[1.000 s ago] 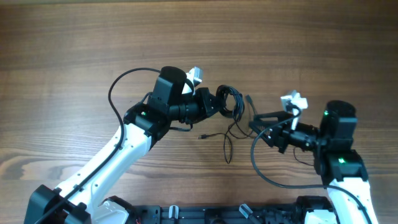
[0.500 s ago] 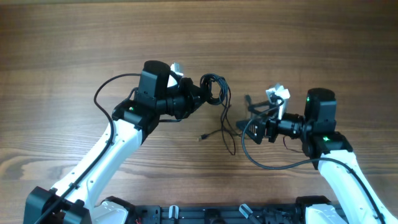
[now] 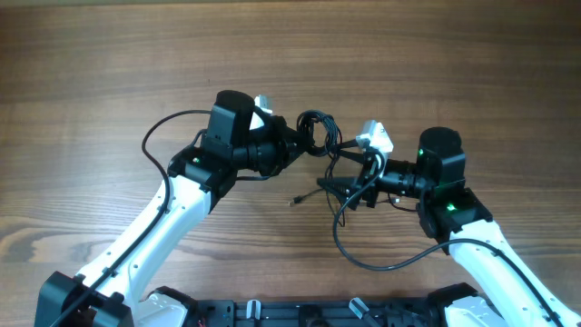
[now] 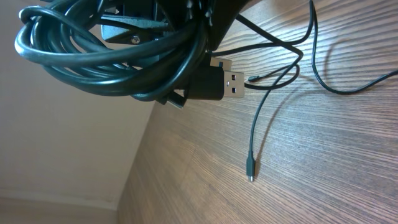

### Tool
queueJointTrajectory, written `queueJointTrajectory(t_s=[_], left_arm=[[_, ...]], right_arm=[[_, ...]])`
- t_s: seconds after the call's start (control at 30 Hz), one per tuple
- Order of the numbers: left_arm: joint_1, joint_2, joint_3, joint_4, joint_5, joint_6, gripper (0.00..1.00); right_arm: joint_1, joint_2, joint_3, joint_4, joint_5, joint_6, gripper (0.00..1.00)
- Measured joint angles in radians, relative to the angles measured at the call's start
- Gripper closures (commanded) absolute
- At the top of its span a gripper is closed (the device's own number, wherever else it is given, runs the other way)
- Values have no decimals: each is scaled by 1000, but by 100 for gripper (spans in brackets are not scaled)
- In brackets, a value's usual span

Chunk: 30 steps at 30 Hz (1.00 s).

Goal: Untangle cables

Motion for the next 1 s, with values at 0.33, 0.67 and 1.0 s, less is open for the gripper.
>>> queueJointTrajectory(t_s=[0.33,0.67,1.0], left_arm=[[0,0,0,0,0,0,96],[0,0,0,0,-8,0,96],[0,0,0,-3,-18,0,96]], right_arm=[[8,32,0,-131,56,-35,49],[8,32,0,-147,19,-63,95],[8,32,1,-175,31,-65,95]])
